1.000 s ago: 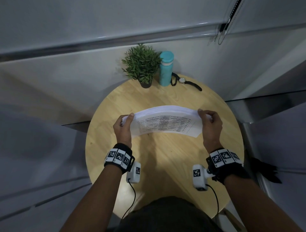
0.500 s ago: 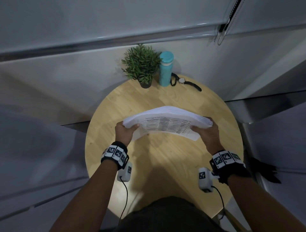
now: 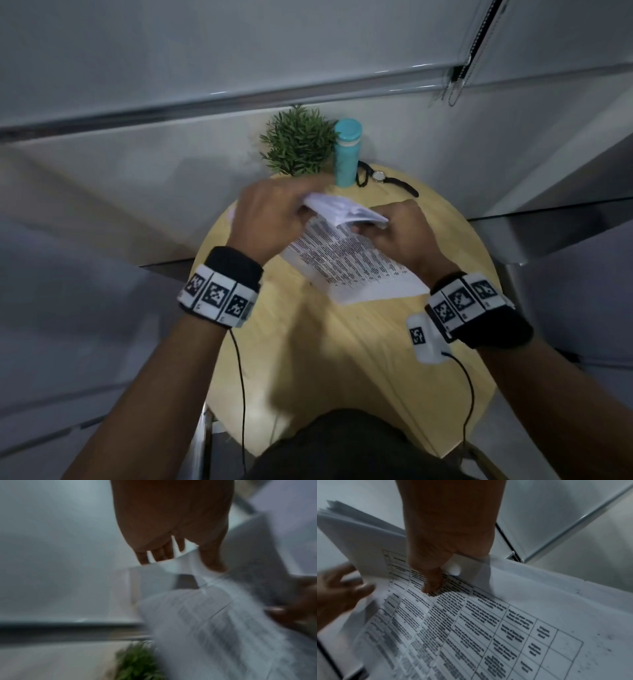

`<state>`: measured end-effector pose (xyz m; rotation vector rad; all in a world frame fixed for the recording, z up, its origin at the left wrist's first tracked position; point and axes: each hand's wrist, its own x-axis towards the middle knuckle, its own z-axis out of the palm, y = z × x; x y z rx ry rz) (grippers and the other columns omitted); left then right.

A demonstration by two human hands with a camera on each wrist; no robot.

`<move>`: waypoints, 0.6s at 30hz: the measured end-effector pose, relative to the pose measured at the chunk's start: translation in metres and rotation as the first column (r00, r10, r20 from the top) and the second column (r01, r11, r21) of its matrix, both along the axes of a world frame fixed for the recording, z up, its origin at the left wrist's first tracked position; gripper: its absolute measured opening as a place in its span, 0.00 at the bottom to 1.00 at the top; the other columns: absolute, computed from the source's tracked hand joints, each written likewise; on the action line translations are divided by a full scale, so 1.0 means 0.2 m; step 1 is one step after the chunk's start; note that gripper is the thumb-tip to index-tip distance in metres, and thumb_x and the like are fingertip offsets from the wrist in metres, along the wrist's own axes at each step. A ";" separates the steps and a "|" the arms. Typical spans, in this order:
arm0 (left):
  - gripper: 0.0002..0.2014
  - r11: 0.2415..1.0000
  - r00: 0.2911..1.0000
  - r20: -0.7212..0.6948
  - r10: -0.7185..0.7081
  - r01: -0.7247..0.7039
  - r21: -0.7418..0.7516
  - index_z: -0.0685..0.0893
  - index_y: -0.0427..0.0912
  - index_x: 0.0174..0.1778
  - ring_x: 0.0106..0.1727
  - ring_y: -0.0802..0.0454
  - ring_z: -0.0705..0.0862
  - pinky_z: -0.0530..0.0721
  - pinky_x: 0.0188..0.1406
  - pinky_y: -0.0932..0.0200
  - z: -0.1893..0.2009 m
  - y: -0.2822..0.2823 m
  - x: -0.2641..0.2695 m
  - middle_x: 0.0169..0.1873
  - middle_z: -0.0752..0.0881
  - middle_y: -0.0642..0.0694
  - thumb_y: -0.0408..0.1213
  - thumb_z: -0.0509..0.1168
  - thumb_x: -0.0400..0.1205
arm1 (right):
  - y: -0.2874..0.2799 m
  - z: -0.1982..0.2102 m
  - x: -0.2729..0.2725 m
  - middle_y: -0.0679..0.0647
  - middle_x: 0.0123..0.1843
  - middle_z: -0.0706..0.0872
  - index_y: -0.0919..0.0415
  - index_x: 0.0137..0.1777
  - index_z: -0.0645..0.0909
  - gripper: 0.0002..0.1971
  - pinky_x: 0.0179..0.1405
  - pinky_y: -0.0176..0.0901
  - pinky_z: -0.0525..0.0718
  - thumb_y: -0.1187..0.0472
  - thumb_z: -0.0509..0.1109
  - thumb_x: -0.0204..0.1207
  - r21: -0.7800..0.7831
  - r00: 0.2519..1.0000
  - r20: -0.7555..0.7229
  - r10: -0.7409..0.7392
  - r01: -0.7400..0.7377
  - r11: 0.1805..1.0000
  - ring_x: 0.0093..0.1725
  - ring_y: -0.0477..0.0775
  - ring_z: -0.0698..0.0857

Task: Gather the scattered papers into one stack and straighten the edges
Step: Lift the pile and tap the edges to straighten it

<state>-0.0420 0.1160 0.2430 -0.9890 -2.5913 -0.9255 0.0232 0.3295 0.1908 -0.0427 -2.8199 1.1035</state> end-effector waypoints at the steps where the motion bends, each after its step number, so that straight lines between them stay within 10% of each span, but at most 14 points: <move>1: 0.31 0.991 0.995 0.069 0.067 -0.074 0.114 0.81 0.53 0.71 0.62 0.51 0.87 0.84 0.62 0.52 -0.01 -0.06 -0.03 0.63 0.87 0.54 0.44 0.78 0.70 | 0.02 0.02 0.01 0.41 0.18 0.73 0.45 0.25 0.82 0.14 0.25 0.40 0.65 0.53 0.78 0.71 -0.054 1.000 -0.014 -0.023 0.022 0.998 0.20 0.41 0.69; 4: 0.55 0.823 0.914 0.400 0.064 -0.275 0.496 0.65 0.40 0.81 0.78 0.50 0.73 0.71 0.78 0.52 -0.07 -0.21 -0.06 0.78 0.73 0.47 0.50 0.85 0.60 | 0.06 0.11 0.06 0.56 0.24 0.83 0.61 0.29 0.83 0.13 0.26 0.51 0.77 0.56 0.82 0.67 -0.339 0.987 -0.014 -0.159 0.145 0.930 0.26 0.47 0.79; 8: 0.40 0.699 0.631 0.743 -0.223 -0.428 0.573 0.80 0.44 0.62 0.57 0.59 0.89 0.86 0.55 0.59 -0.13 -0.14 0.07 0.51 0.92 0.57 0.58 0.83 0.58 | 0.02 0.18 0.09 0.62 0.53 0.90 0.67 0.58 0.82 0.21 0.53 0.52 0.90 0.60 0.81 0.68 -0.619 0.985 -0.005 -0.172 0.132 0.774 0.54 0.53 0.90; 13: 0.38 0.577 0.704 0.707 -0.069 -0.550 0.604 0.77 0.31 0.69 0.64 0.49 0.87 0.84 0.66 0.47 -0.10 -0.05 0.11 0.62 0.88 0.42 0.43 0.82 0.66 | -0.05 0.23 0.13 0.57 0.60 0.87 0.62 0.66 0.77 0.27 0.62 0.54 0.86 0.59 0.81 0.68 -0.677 0.989 -0.074 -0.126 0.043 0.735 0.62 0.52 0.86; 18: 0.22 0.550 0.675 0.735 -0.069 -0.589 0.592 0.80 0.54 0.55 0.58 0.57 0.88 0.87 0.57 0.57 -0.27 -0.03 0.21 0.54 0.89 0.53 0.29 0.79 0.72 | -0.10 0.08 0.19 0.51 0.59 0.88 0.45 0.61 0.80 0.25 0.59 0.52 0.87 0.68 0.79 0.69 -0.753 0.975 -0.061 -0.213 0.095 0.651 0.62 0.51 0.87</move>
